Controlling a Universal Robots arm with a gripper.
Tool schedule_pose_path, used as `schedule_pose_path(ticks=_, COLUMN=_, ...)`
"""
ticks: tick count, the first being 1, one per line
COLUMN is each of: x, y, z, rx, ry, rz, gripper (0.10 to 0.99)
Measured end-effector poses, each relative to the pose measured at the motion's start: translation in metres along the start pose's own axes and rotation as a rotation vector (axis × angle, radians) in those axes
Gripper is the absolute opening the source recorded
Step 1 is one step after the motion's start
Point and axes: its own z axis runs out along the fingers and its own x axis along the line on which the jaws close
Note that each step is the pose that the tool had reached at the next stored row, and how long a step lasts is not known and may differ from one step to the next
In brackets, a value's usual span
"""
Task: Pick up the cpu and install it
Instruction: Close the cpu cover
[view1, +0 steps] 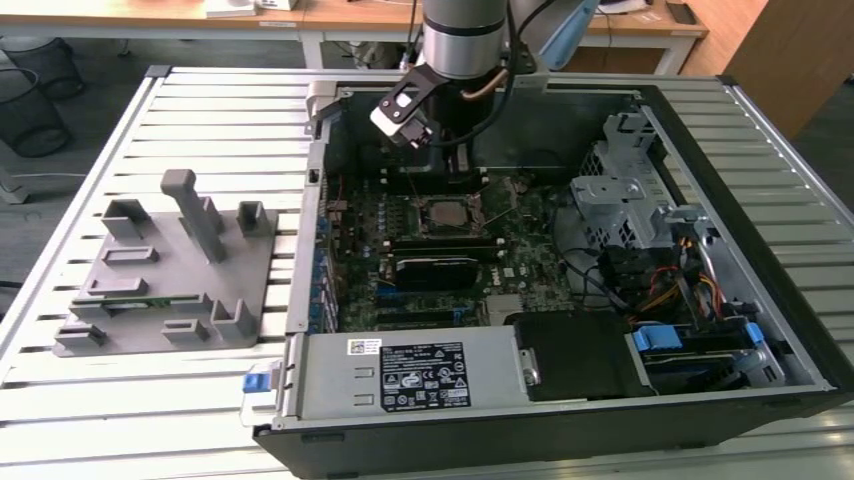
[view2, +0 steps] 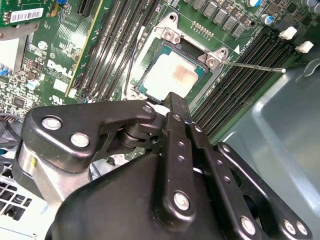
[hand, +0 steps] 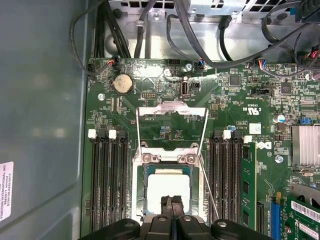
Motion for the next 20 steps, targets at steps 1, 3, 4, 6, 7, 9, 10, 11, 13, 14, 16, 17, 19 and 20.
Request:
schedule_pose_path(ticks=1, x=0.0000, y=0.0000, z=-0.0007, rx=0.000, ry=0.0000, rz=0.000, gripper=0.106)
schedule_pose_path(ticks=3, x=0.0000, y=0.0001, z=-0.0020, rx=0.000, ry=-0.0001, rz=0.000, gripper=0.106)
schedule_pose_path(ticks=4, x=0.0000, y=0.0001, z=-0.0026, rx=0.000, ry=0.0000, rz=0.000, gripper=0.106)
schedule_pose_path(ticks=6, x=0.0000, y=0.0002, z=-0.0038, rx=0.000, ry=0.0000, rz=0.000, gripper=0.106)
schedule_pose_path(ticks=7, x=0.0000, y=0.0002, z=-0.0044, rx=0.000, ry=0.0000, rz=0.000, gripper=0.106)
schedule_pose_path(ticks=9, x=0.0000, y=0.0003, z=-0.0052, rx=0.000, ry=-0.0001, rz=0.000, gripper=0.106)
schedule_pose_path(ticks=10, x=0.0000, y=0.0003, z=-0.0057, rx=0.000, ry=-0.0001, rz=0.000, gripper=0.106)
schedule_pose_path(ticks=11, x=0.0000, y=0.0003, z=-0.0063, rx=0.000, ry=0.0000, rz=0.000, gripper=0.106)
schedule_pose_path(ticks=13, x=0.0000, y=0.0004, z=-0.0075, rx=0.000, ry=0.0000, rz=0.000, gripper=0.106)
schedule_pose_path(ticks=14, x=0.0000, y=0.0004, z=-0.0081, rx=0.000, ry=-0.0001, rz=0.000, gripper=0.106)
schedule_pose_path(ticks=16, x=0.0000, y=0.0005, z=-0.0093, rx=0.000, ry=-0.0001, rz=0.000, gripper=0.106)
schedule_pose_path(ticks=17, x=0.0000, y=0.0005, z=-0.0099, rx=0.000, ry=-0.0001, rz=0.000, gripper=0.106)
schedule_pose_path(ticks=19, x=0.0000, y=0.0006, z=-0.0110, rx=0.000, ry=0.0000, rz=0.000, gripper=0.106)
schedule_pose_path(ticks=20, x=0.0000, y=0.0006, z=-0.0114, rx=0.000, ry=0.0000, rz=0.000, gripper=0.106)
